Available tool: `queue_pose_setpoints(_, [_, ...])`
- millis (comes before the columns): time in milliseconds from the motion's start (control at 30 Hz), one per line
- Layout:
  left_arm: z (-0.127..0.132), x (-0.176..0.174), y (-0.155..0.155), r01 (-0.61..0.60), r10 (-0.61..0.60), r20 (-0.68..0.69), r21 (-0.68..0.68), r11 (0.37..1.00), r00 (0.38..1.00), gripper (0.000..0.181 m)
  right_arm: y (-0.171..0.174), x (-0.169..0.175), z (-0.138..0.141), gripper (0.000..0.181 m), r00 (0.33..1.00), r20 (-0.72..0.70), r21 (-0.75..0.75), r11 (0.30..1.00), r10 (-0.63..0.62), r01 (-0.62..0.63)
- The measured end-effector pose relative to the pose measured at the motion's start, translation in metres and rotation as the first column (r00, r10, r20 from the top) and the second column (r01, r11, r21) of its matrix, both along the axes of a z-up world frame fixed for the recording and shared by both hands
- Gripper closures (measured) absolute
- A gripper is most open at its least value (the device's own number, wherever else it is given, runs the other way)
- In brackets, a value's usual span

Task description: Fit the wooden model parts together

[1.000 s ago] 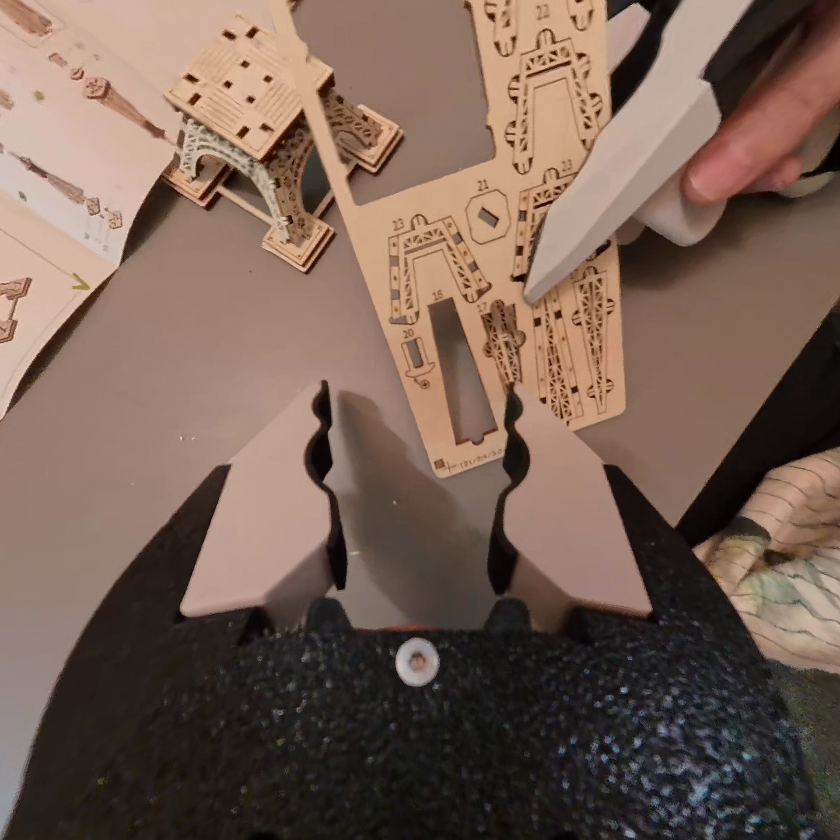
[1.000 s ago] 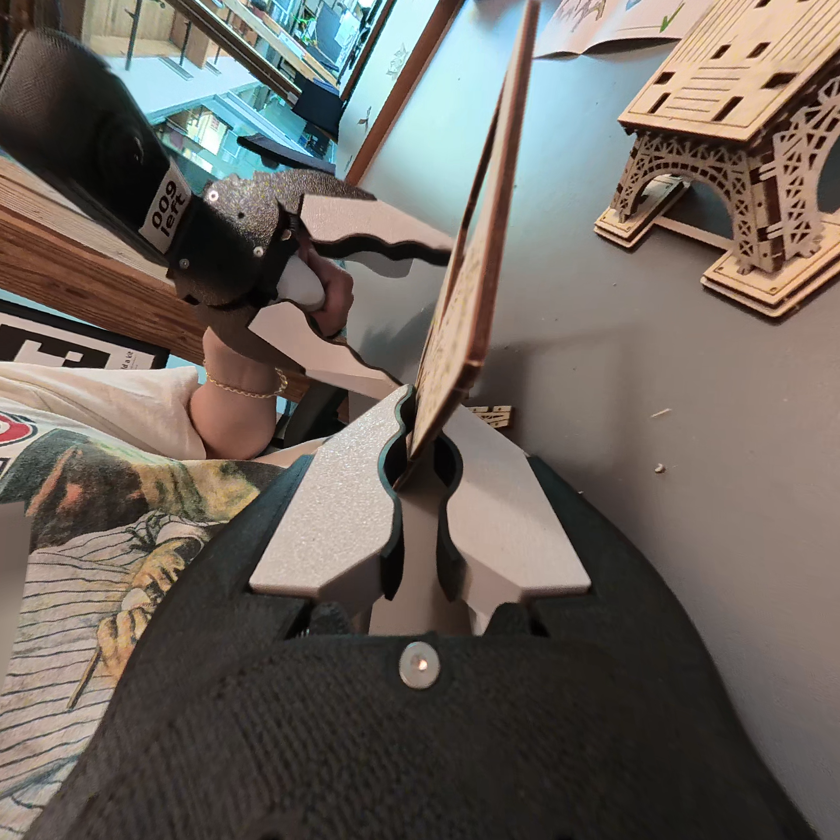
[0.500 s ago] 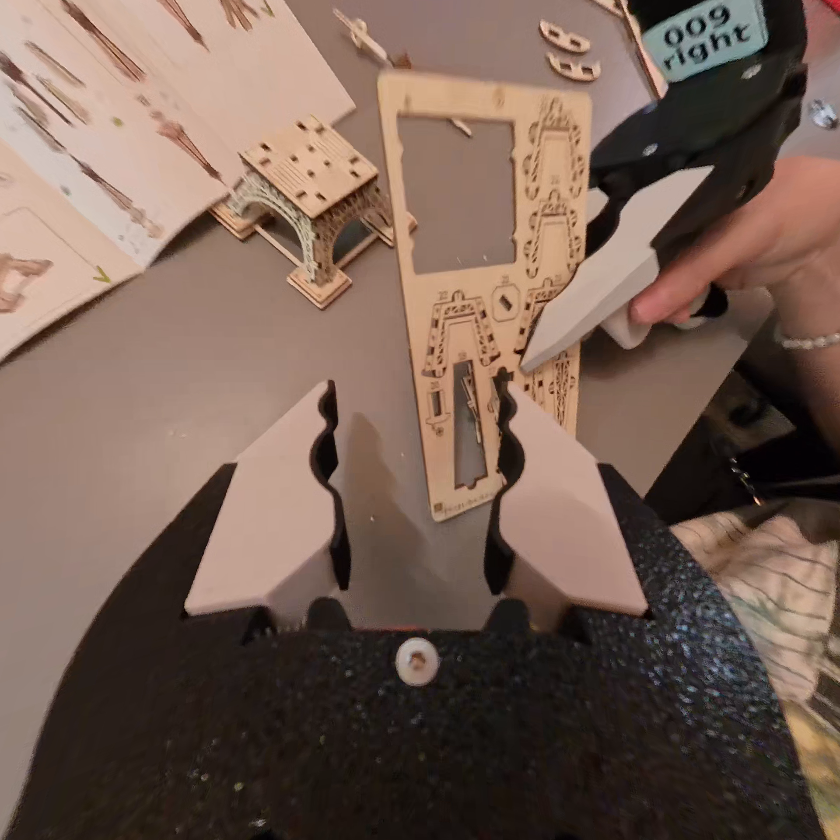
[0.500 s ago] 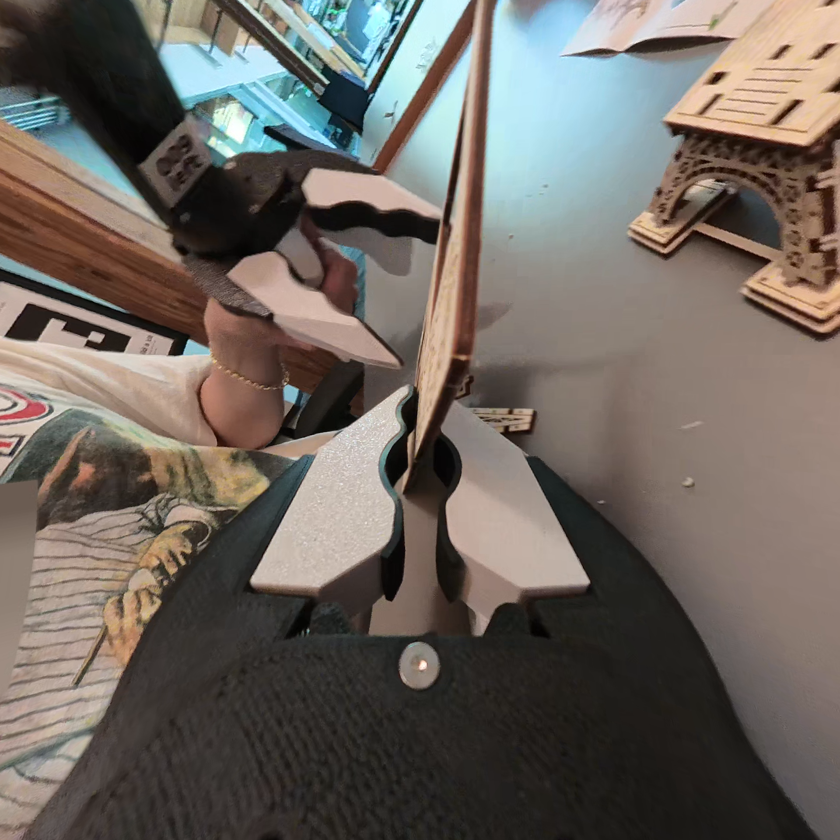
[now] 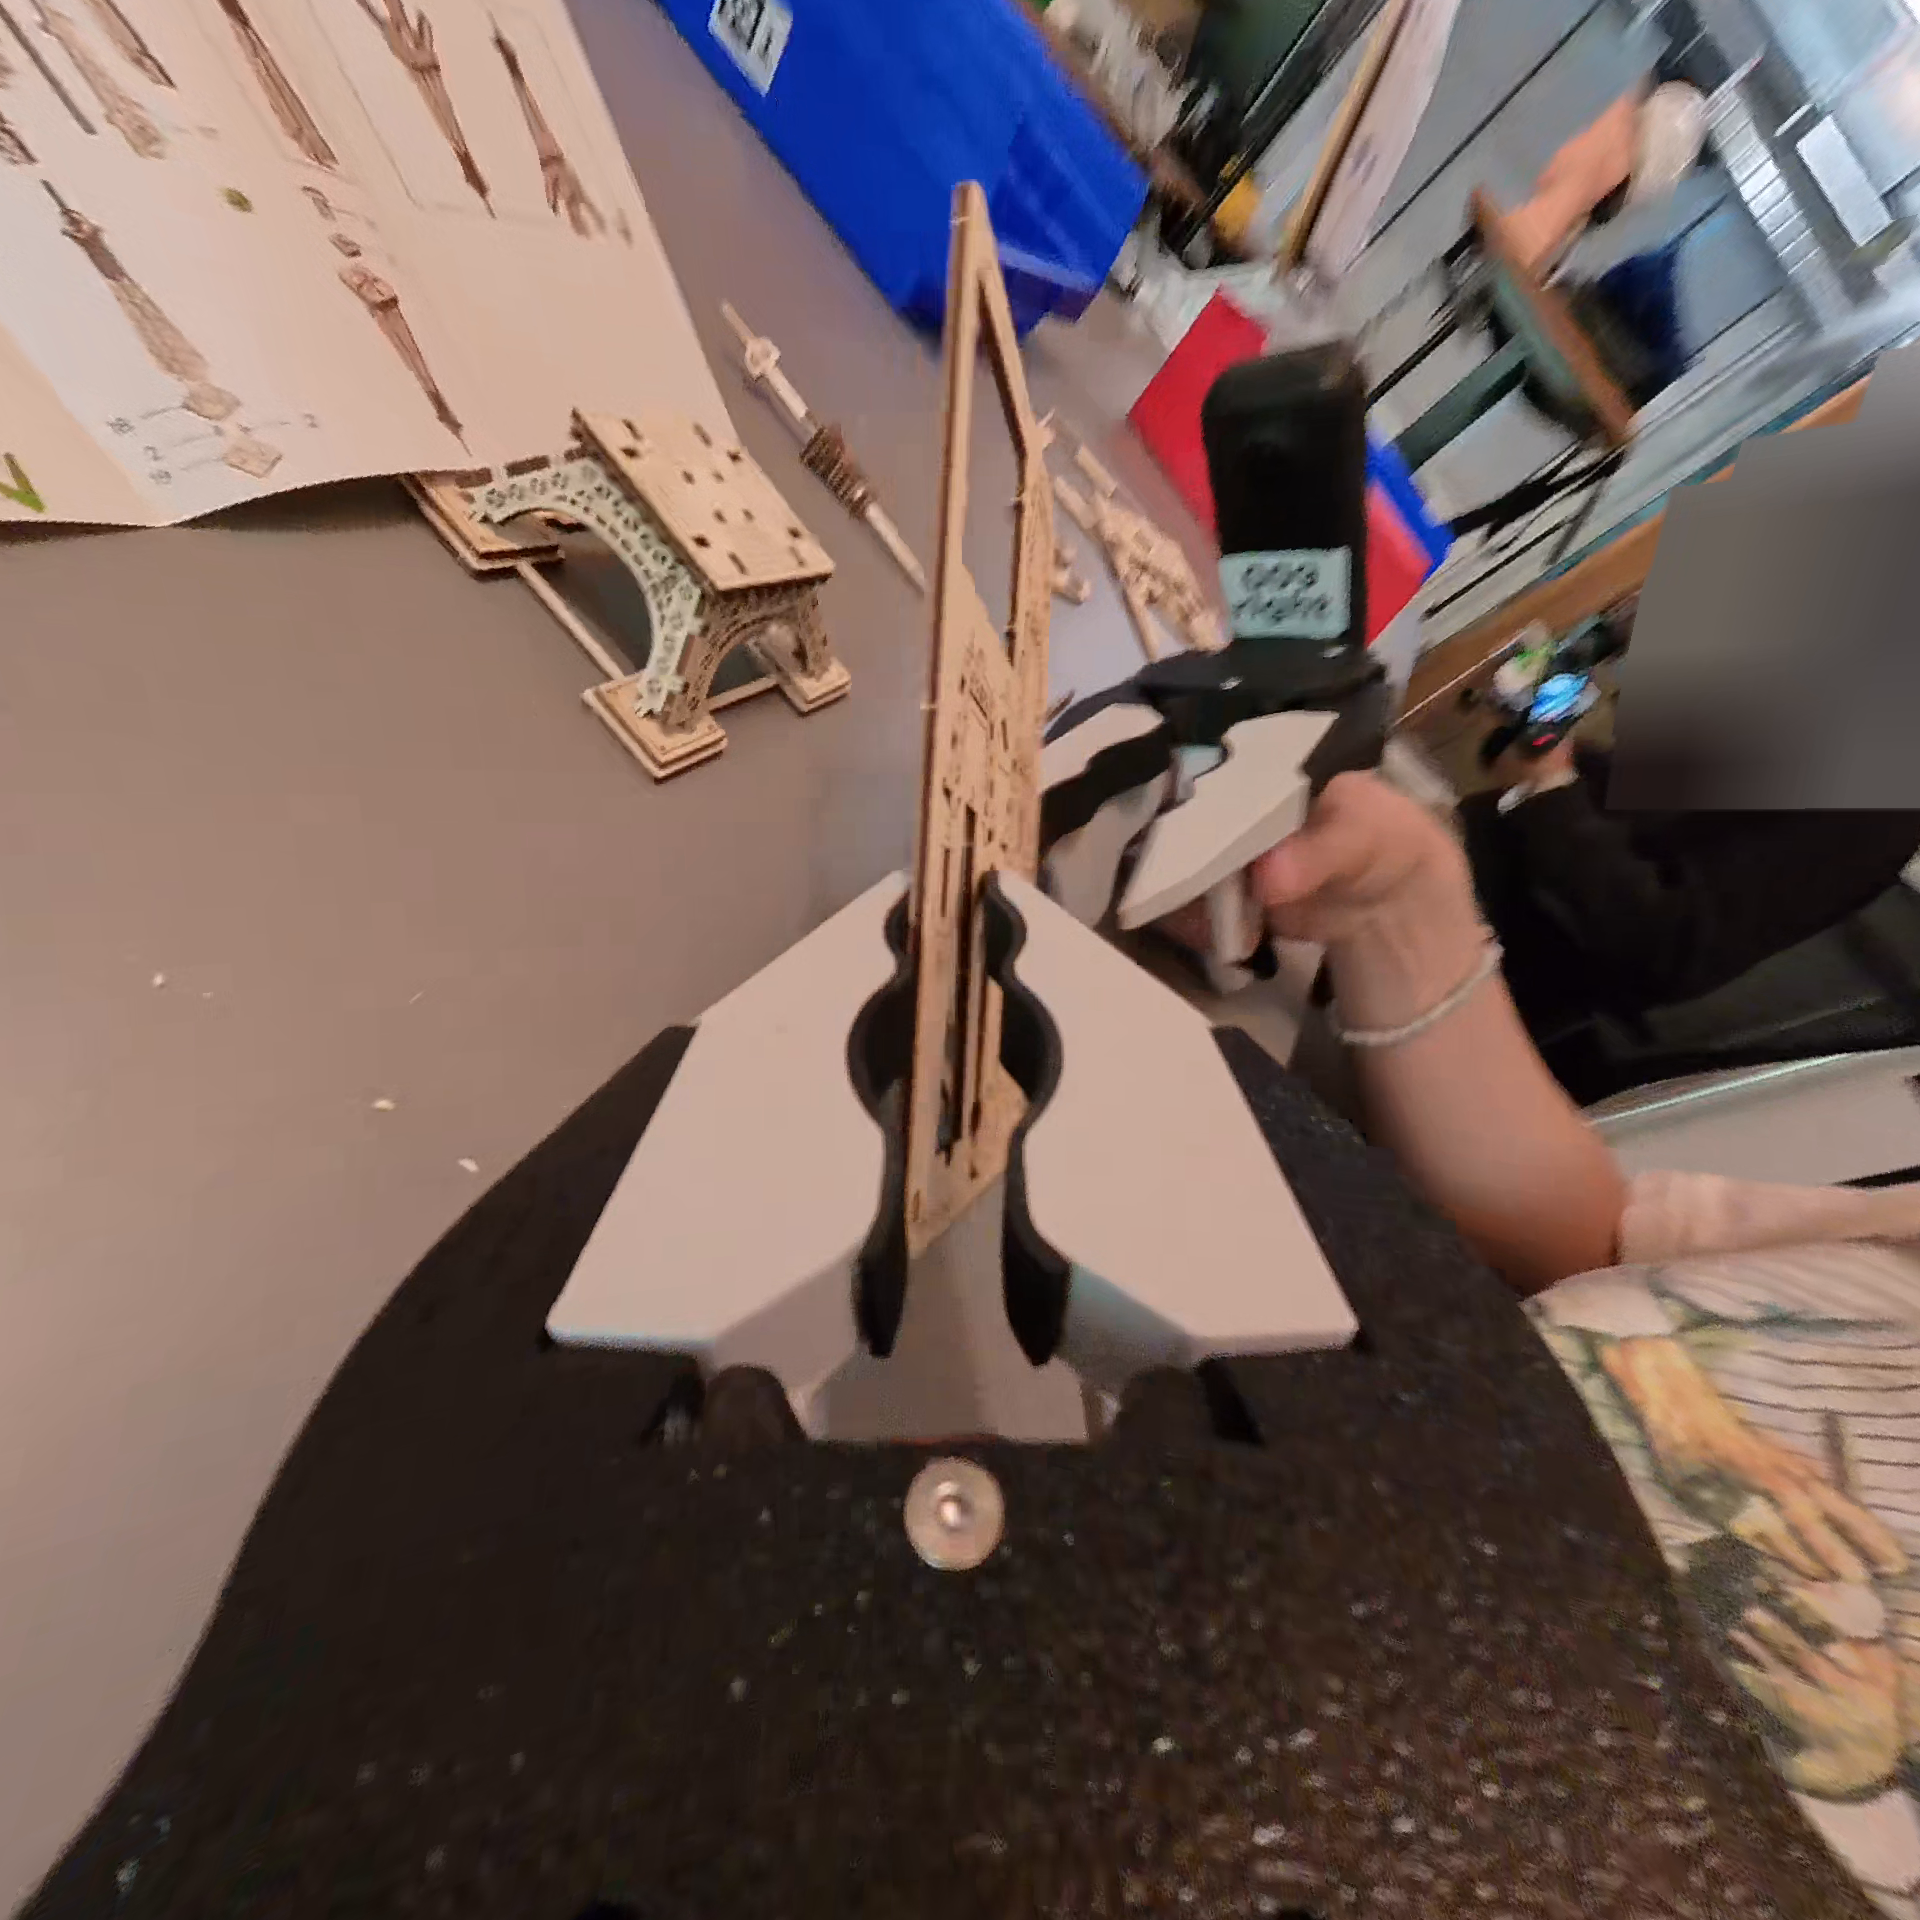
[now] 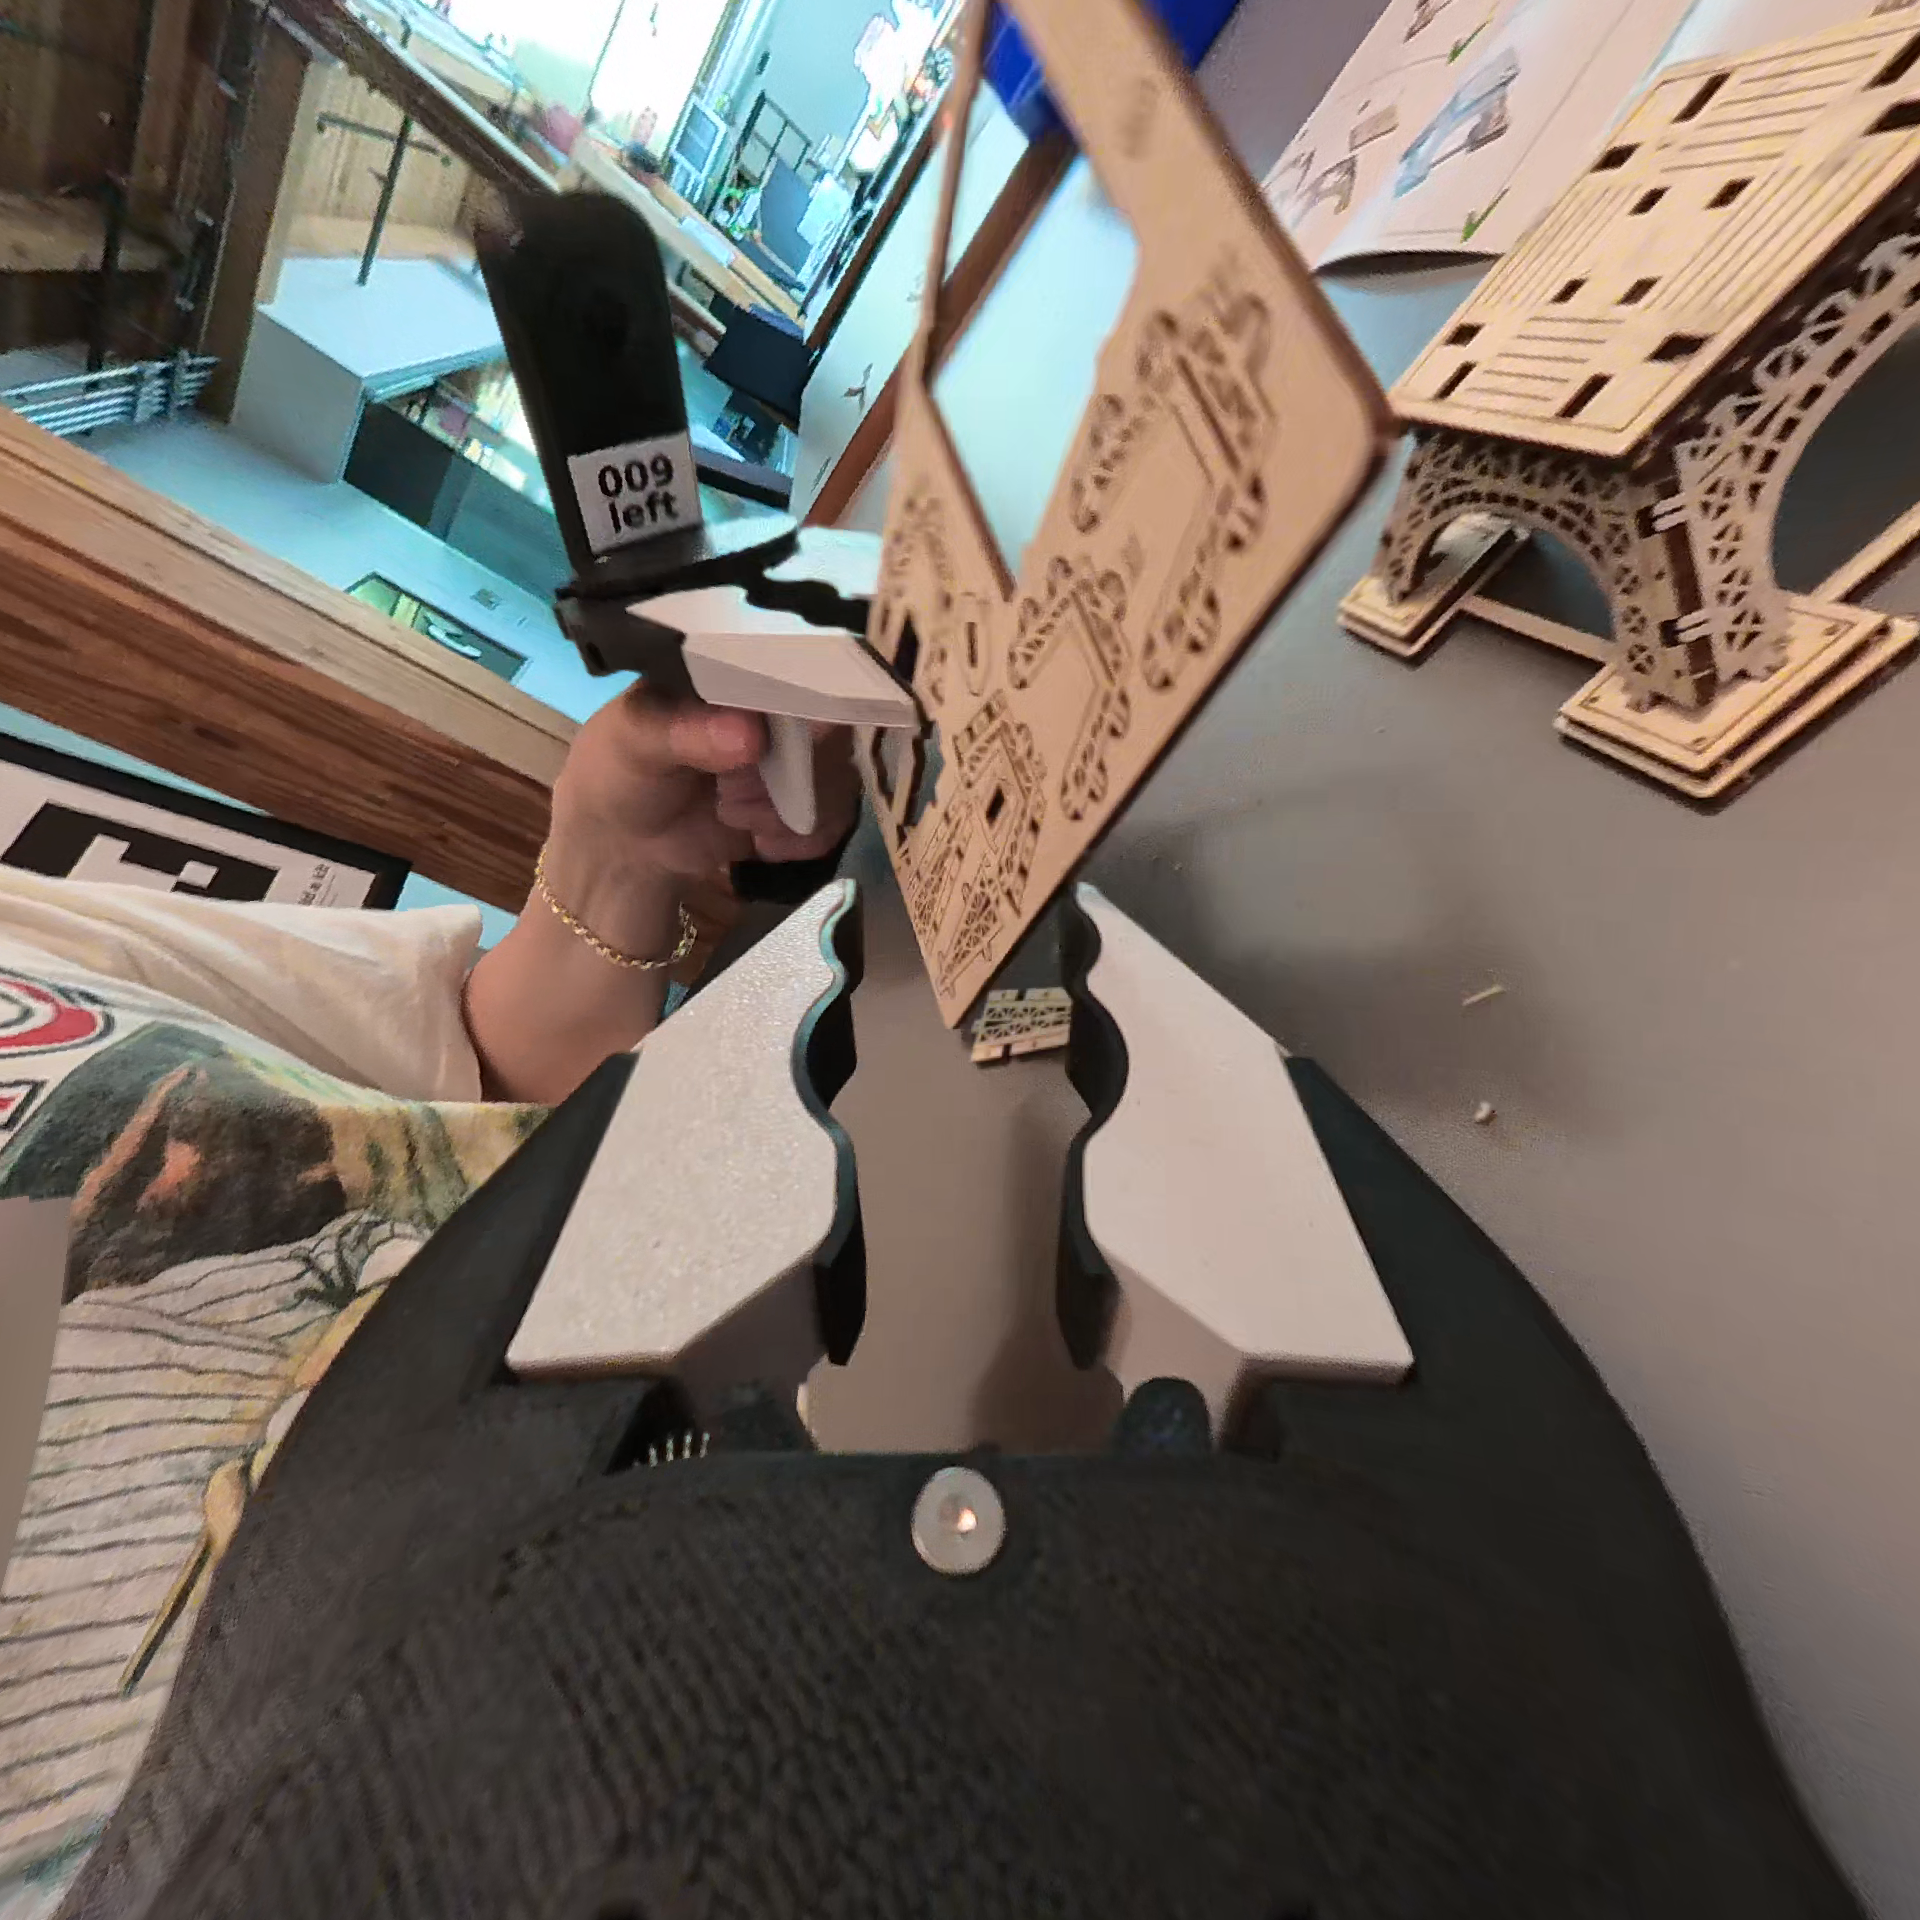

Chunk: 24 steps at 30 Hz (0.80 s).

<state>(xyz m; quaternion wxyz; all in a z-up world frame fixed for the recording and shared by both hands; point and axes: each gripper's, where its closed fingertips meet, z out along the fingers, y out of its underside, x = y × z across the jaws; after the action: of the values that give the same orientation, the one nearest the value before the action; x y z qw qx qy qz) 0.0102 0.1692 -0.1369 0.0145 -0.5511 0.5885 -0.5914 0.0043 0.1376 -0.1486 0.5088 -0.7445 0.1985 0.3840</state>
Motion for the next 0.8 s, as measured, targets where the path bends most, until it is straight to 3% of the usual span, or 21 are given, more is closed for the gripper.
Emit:
queue_pose_setpoints(100, [0.018, -0.002, -0.001, 0.007, 0.005, 0.070, -0.166, 0.986, 0.998, 0.181, 0.006, 0.004, 0.004, 0.152, 0.999, -0.006, 0.027, 0.999, -0.037, 0.037])
queue_pose_setpoints(300, [0.033, -0.008, 0.004, 0.027, 0.001, 0.070, -0.397, 0.917, 0.998, 0.181, 0.010, -0.007, 0.020, 0.164, 1.000, -0.019, 0.129, 0.992, 0.005, -0.003])
queue_pose_setpoints(400, [0.040, -0.013, -0.002, 0.070, -0.035, 0.084, -0.463, 0.884, 0.996, 0.181, 0.013, -0.017, 0.032, 0.173, 0.999, -0.029, 0.211, 0.977, 0.046, -0.039])
queue_pose_setpoints(500, [0.042, -0.015, -0.002, 0.084, -0.035, 0.119, -0.431, 0.898, 0.992, 0.181, 0.013, -0.023, 0.035, 0.181, 0.998, -0.001, 0.227, 0.971, 0.070, -0.068])
queue_pose_setpoints(533, [0.038, -0.013, 0.000, 0.072, -0.028, 0.119, -0.389, 0.918, 0.993, 0.176, 0.014, -0.022, 0.033, 0.181, 0.998, 0.000, 0.216, 0.974, 0.062, -0.060])
queue_pose_setpoints(567, [0.032, -0.011, 0.003, 0.047, -0.014, 0.107, -0.317, 0.947, 0.994, 0.159, 0.015, -0.020, 0.030, 0.181, 0.999, -0.006, 0.197, 0.979, 0.049, -0.047])
queue_pose_setpoints(600, [0.023, -0.010, 0.008, 0.022, -0.001, 0.097, -0.214, 0.977, 0.995, 0.139, 0.016, -0.017, 0.025, 0.181, 0.999, -0.013, 0.167, 0.986, 0.033, -0.030])
queue_pose_setpoints(667, [0.008, -0.007, 0.022, -0.045, 0.035, 0.132, 0.075, 0.996, 0.991, 0.123, 0.019, -0.015, 0.014, 0.181, 1.000, -0.002, 0.089, 0.996, 0.014, -0.013])
queue_pose_setpoints(733, [-0.003, -0.005, 0.039, -0.119, 0.064, 0.162, 0.356, 0.927, 0.985, 0.087, 0.020, -0.018, 0.002, 0.181, 1.000, 0.013, 0.009, 1.000, 0.020, -0.020])
queue_pose_setpoints(800, [-0.013, -0.009, 0.041, -0.081, 0.016, 0.128, 0.528, 0.845, 0.992, 0.075, 0.021, -0.021, -0.005, 0.181, 0.999, 0.014, -0.037, 0.999, 0.035, -0.034])
